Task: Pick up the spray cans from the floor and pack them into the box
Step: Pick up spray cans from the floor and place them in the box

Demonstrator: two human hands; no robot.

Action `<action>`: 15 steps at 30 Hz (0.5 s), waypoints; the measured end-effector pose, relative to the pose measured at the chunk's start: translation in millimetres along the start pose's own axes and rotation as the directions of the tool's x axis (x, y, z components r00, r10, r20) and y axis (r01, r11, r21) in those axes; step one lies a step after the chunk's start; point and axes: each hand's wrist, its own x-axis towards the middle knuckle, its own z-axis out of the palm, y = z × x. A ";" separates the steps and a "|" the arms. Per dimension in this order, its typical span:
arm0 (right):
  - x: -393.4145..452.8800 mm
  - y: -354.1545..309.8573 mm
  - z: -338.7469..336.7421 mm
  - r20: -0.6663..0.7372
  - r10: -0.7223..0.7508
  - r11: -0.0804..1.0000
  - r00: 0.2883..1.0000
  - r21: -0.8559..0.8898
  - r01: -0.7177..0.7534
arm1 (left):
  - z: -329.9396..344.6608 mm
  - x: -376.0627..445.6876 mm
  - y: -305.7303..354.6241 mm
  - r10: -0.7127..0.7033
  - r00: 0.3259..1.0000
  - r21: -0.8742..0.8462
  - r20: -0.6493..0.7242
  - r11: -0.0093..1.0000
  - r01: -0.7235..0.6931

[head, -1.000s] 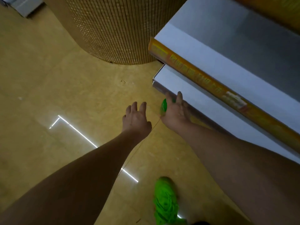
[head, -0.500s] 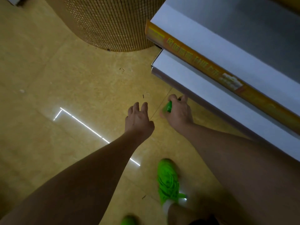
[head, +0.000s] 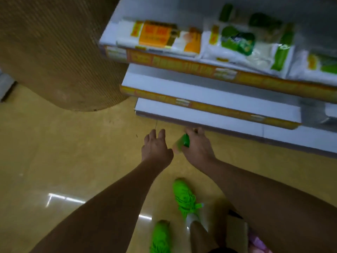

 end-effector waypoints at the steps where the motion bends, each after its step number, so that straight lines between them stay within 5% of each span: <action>1: -19.1 2.5 -15.8 -0.026 0.027 1.000 0.999 0.015 -0.027 | -8.3 -13.1 14.3 0.042 0.999 0.012 0.003 0.999 -0.042; 9: -180.7 37.0 -119.8 -0.168 0.297 0.951 0.940 0.144 -0.275 | -50.8 -126.0 137.3 0.366 0.925 0.162 0.100 0.912 -0.378; 15: -309.6 79.9 -176.0 -0.219 0.491 0.861 0.843 0.271 -0.431 | -47.8 -227.6 228.6 0.554 0.811 0.208 0.187 0.785 -0.584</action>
